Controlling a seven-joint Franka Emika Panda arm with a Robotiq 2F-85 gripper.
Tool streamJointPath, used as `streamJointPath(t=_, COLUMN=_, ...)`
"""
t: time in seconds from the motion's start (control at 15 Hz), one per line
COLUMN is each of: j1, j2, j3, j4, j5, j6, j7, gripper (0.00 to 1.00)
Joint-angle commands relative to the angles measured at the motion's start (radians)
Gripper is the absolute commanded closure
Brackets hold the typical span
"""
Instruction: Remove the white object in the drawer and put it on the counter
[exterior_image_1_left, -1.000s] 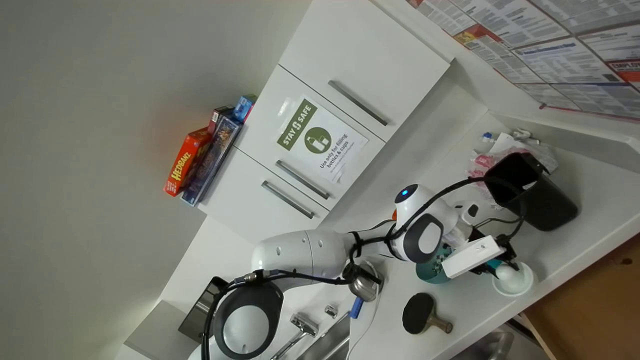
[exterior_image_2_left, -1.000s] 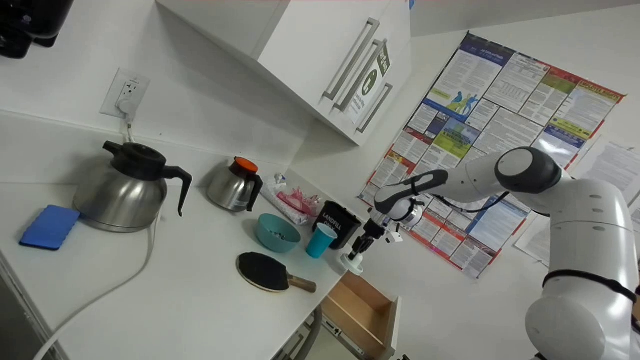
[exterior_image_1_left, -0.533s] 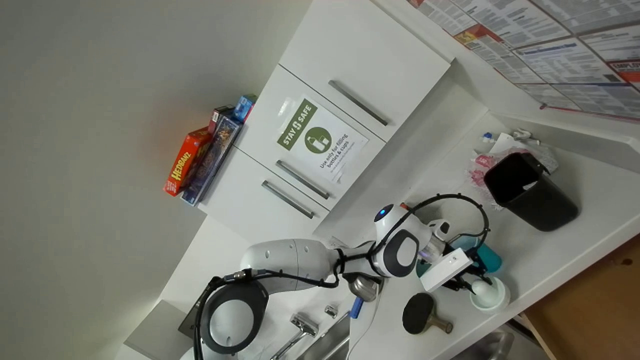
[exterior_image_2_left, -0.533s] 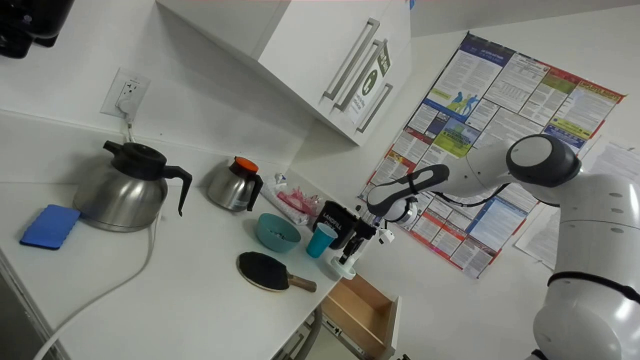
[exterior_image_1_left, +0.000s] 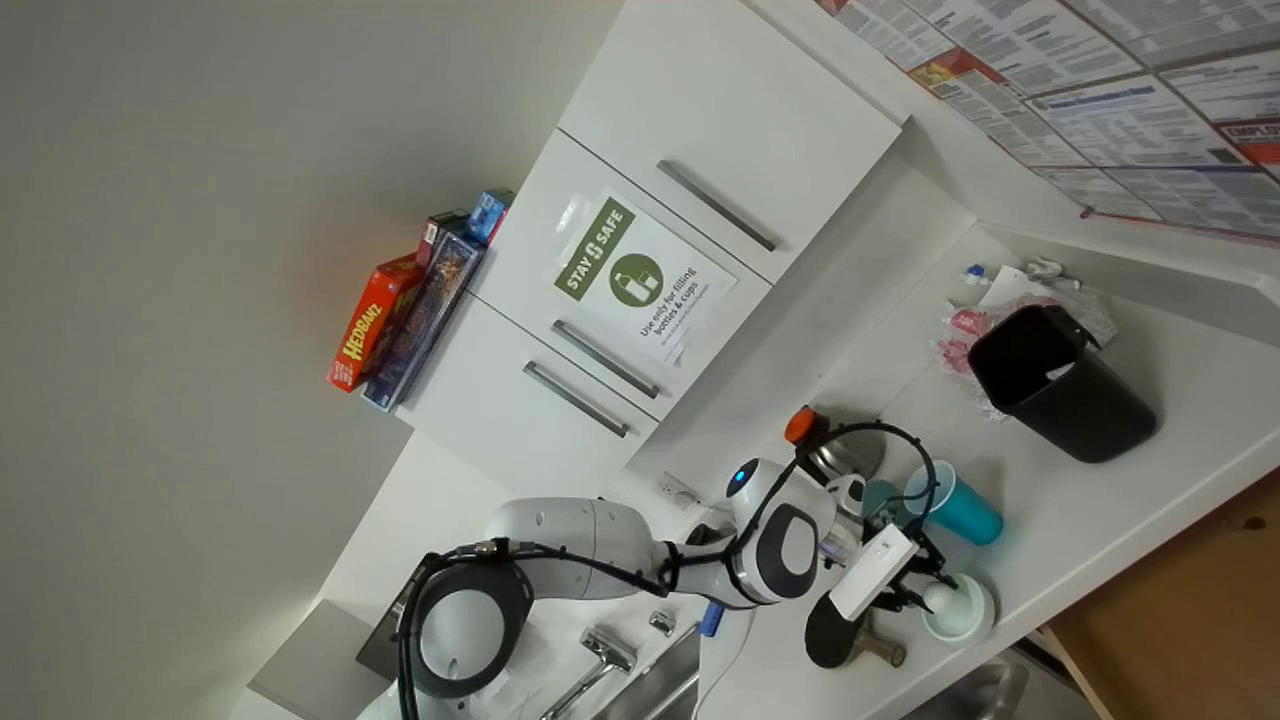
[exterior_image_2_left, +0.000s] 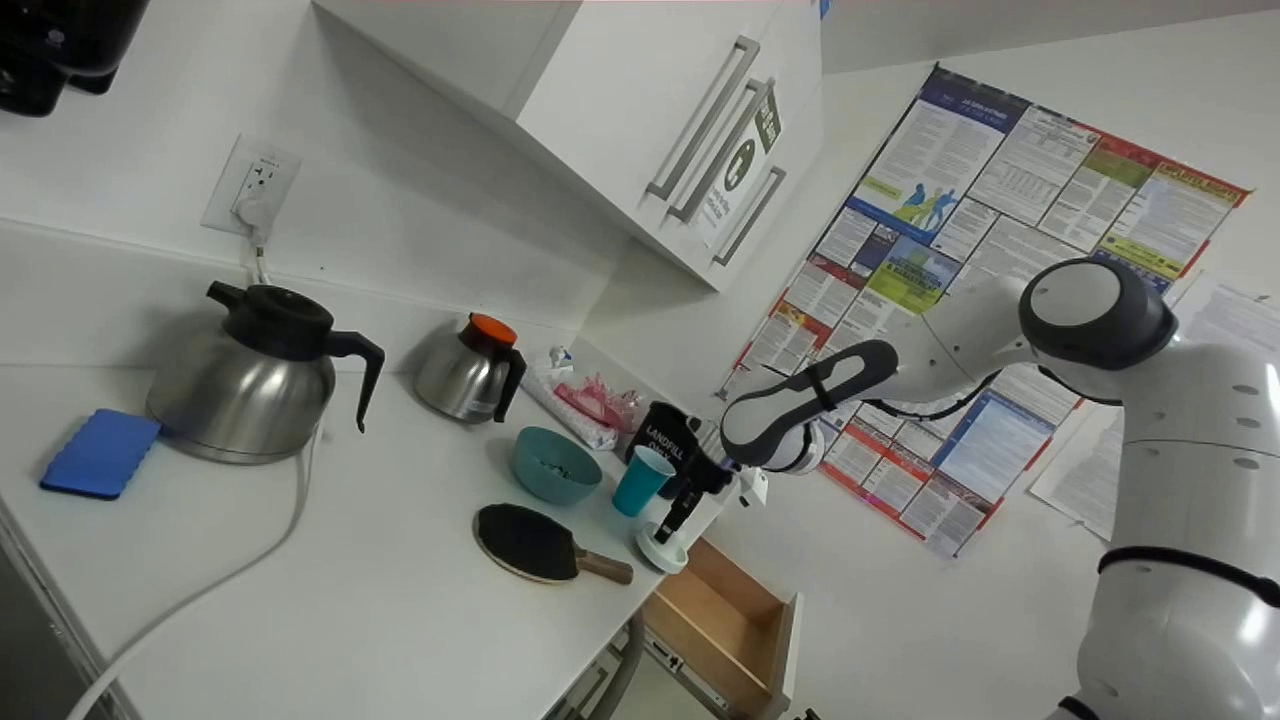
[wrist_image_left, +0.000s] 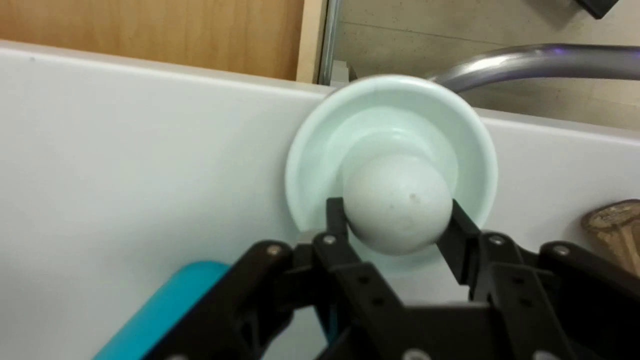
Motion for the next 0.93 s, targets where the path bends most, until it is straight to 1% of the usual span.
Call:
streamJointPath(t=0.0, j1=0.030, j2=-0.009, j3=-0.002, j4=-0.045, j5=-0.060, j6=0.093, j7=0.018, gripper=0.77)
streamJointPath(t=0.27, j1=0.044, j2=0.009, j3=0.003, j4=-0.043, j5=-0.080, j6=0.134, j7=0.026, gripper=0.77)
streamJointPath(t=0.53, j1=0.034, j2=0.017, j3=0.025, j4=-0.035, j5=-0.068, j6=0.152, j7=0.021, gripper=0.77)
streamJointPath(t=0.6, j1=0.037, j2=0.015, j3=0.023, j4=-0.037, j5=-0.073, j6=0.149, j7=0.023, gripper=0.27)
streamJointPath(t=0.67, j1=0.039, j2=0.013, j3=0.024, j4=-0.038, j5=-0.073, j6=0.143, j7=0.024, gripper=0.24)
streamJointPath(t=0.73, j1=0.038, j2=0.010, j3=0.027, j4=-0.040, j5=-0.071, j6=0.140, j7=0.024, gripper=0.19)
streamJointPath(t=0.87, j1=0.040, j2=0.000, j3=0.027, j4=-0.052, j5=-0.072, j6=0.144, j7=0.029, gripper=0.04)
